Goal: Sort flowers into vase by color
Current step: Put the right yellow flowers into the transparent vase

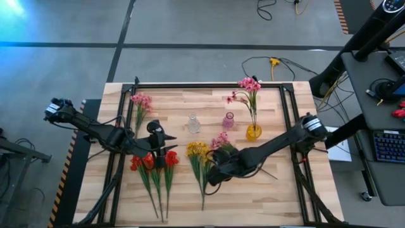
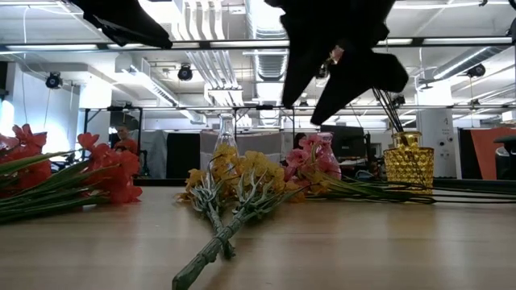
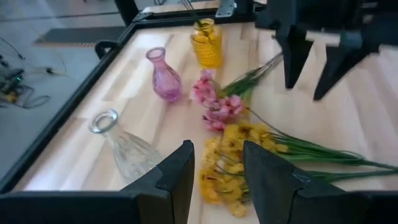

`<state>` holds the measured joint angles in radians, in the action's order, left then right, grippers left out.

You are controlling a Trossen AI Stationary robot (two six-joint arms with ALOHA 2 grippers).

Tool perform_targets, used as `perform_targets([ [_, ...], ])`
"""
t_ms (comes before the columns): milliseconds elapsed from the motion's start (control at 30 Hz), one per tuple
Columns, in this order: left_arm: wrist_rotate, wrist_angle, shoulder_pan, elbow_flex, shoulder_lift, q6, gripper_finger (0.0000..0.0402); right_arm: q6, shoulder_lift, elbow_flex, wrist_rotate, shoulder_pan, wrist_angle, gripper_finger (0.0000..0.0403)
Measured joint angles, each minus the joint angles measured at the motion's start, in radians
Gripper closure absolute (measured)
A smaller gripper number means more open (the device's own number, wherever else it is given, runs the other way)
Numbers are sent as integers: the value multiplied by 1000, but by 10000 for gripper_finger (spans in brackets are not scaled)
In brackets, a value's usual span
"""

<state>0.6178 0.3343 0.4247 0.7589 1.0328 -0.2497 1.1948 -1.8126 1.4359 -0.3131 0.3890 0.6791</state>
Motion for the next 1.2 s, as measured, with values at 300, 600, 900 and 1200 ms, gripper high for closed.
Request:
perform_targets([
  [300, 1, 12, 4, 0, -3, -15, 281, 79, -145, 95, 6, -17, 19, 111],
  [600, 0, 17, 10, 0, -4, -30, 281, 122, -243, 134, -2, -39, 10, 78],
  [900, -1, 20, 11, 0, -4, -64, 281, 121, -284, 136, -9, -56, -17, 145],
  [1200, -1, 18, 12, 0, -1, -71, 281, 98, -286, 136, -42, -56, -16, 313],
])
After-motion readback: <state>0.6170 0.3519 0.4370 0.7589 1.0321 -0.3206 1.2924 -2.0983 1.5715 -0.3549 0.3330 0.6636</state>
